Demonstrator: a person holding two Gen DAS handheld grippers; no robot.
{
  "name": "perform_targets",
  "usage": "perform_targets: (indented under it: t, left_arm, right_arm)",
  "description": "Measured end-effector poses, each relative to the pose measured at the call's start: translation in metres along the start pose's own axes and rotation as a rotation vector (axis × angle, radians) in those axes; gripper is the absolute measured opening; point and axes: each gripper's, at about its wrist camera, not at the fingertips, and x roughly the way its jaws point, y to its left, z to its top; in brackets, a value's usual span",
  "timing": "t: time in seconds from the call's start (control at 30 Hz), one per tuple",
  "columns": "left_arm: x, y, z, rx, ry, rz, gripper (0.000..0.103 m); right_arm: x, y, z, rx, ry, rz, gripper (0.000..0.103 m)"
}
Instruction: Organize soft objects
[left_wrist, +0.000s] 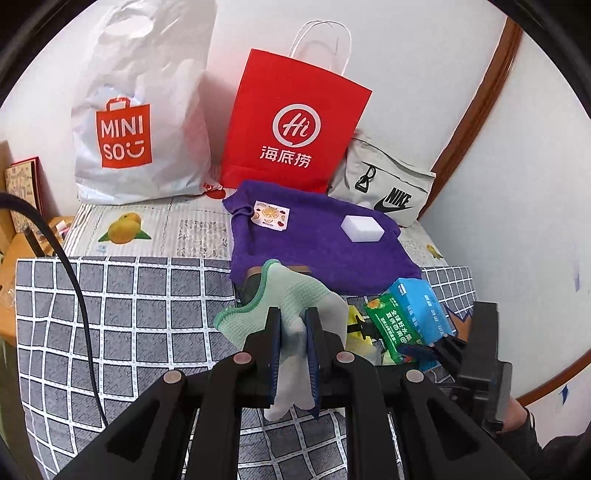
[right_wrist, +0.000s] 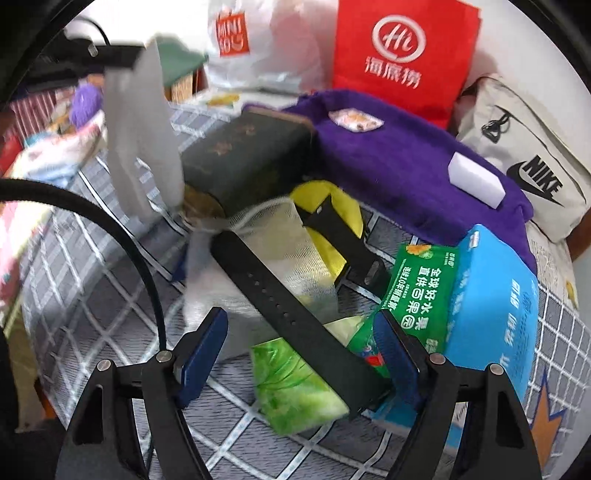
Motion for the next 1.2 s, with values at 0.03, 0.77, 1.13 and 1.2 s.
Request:
perform_targets:
  t: [0.03,0.77,1.13,1.2]
  left_arm:
    - [0.000,0.000,-0.001,0.005,0.001,-0.003,0.013]
    - [0.014,0.003,-0.018,-0.006,0.027,-0.073,0.013]
    - [0.009,0.005,-0.019,-0.027,0.013,-0.067,0.013]
    - [0.007,0.003,-0.016,-0.025,0.007,-0.076,0.013]
  right_arm:
    - [0.002,0.001,0.001,-0.014,0.009,-0.001,0.079]
    - [0.003,-0.012,0.003,0.007,0.162,0.078,0.011]
    - [-0.018,-0.023,0.014,0.069,0.052,0.126,0.004]
    - [-0.025,-0.028,0.012,0.091,0.041,0.127,0.004]
